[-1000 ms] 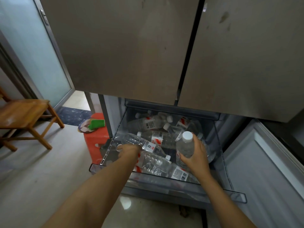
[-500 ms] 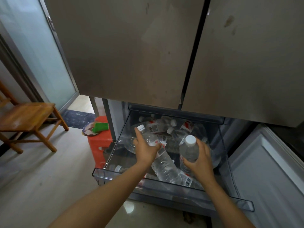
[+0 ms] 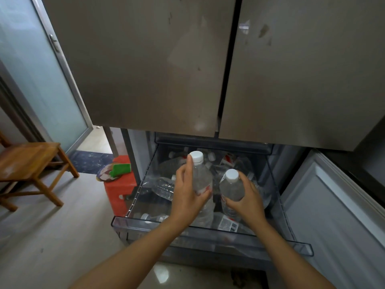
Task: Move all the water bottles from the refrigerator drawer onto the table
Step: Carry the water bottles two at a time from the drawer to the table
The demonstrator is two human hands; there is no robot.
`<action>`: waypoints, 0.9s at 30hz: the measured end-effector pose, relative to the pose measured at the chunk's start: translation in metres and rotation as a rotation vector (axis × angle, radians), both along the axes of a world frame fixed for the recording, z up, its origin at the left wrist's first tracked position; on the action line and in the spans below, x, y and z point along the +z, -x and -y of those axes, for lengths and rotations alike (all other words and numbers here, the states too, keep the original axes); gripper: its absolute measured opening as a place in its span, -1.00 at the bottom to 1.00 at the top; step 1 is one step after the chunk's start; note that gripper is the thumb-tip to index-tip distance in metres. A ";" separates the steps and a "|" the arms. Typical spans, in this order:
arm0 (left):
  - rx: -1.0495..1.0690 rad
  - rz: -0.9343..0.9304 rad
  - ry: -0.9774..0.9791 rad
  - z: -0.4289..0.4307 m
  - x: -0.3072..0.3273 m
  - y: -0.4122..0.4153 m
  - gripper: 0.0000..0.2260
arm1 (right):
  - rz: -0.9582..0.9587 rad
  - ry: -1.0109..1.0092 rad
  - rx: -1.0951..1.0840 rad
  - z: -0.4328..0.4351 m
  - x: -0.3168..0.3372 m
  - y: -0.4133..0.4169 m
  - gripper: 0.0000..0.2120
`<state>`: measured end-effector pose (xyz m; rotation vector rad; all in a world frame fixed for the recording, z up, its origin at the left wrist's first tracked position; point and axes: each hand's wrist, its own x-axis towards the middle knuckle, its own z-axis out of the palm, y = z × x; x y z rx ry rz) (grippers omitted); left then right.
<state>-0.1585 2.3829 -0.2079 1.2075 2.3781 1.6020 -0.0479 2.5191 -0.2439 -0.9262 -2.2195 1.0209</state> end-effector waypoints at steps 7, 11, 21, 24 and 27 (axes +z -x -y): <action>0.020 -0.150 -0.060 0.016 0.013 0.018 -0.05 | -0.060 -0.086 0.027 0.004 0.028 0.005 -0.21; 0.081 -0.193 -0.106 0.028 0.029 0.032 -0.04 | -0.172 -0.109 0.129 0.014 0.068 0.012 -0.22; 0.246 -0.182 -0.262 0.088 0.069 0.055 -0.17 | -0.272 -0.029 0.413 0.056 0.125 0.040 -0.17; 0.318 -0.235 -0.244 0.115 0.077 0.061 -0.14 | -0.258 -0.041 0.494 0.074 0.134 0.049 -0.23; 0.360 -0.255 -0.222 0.146 0.080 0.067 -0.12 | -0.243 -0.041 0.594 0.094 0.141 0.064 -0.24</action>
